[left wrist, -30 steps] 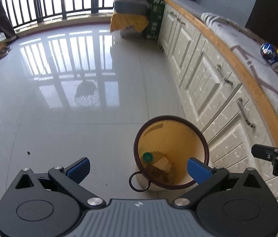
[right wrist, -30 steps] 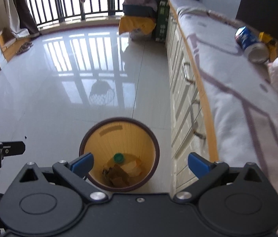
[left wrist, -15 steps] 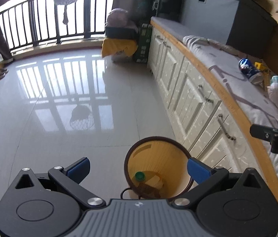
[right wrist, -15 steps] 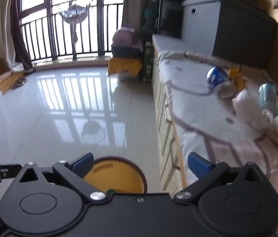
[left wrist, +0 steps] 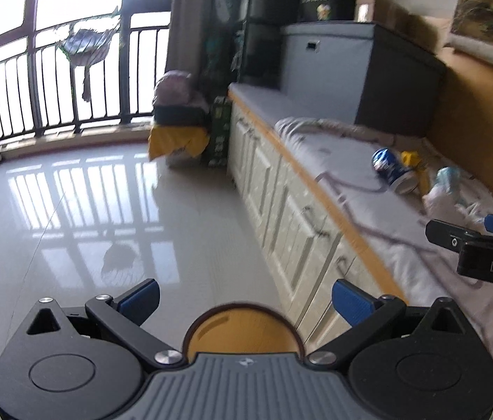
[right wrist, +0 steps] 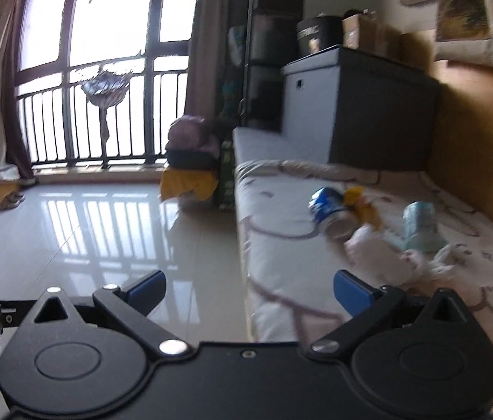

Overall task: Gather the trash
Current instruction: 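Move both open tools back toward the trash on the mattress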

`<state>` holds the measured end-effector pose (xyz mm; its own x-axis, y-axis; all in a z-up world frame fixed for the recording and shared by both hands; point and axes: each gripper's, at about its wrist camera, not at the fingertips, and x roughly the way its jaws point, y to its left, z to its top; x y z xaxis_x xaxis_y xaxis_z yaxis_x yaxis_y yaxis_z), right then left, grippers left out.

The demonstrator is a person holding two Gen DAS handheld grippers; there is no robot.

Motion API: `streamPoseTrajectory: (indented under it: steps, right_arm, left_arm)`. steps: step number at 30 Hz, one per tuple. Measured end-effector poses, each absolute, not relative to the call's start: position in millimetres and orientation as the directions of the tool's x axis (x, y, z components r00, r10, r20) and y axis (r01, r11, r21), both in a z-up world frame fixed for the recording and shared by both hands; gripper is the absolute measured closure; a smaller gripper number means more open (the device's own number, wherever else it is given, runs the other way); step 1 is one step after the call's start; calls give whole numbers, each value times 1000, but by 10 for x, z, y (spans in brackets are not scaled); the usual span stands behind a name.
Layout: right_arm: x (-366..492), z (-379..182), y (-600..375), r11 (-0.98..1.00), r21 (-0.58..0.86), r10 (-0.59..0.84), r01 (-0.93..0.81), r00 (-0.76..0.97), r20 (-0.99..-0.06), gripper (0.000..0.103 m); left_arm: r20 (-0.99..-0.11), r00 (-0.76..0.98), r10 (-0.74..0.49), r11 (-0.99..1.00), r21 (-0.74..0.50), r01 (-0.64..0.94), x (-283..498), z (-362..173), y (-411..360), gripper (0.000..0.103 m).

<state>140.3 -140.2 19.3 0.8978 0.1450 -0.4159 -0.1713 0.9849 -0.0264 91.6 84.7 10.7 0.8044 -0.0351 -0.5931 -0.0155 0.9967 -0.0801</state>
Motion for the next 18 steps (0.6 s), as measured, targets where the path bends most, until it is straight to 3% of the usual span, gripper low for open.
streamPoseTrajectory:
  steps: [9, 18]
  right_arm:
    - [1474, 300, -2207, 995, -79, 23, -58, 923, -385, 0]
    - [1571, 198, -3092, 996, -69, -86, 64, 915, -395, 0]
  left_arm:
    - [-491, 863, -117, 993, -62, 99, 1203, 301, 261, 0]
    - [-477, 840, -260, 962, -51, 269, 1607, 247, -515, 0]
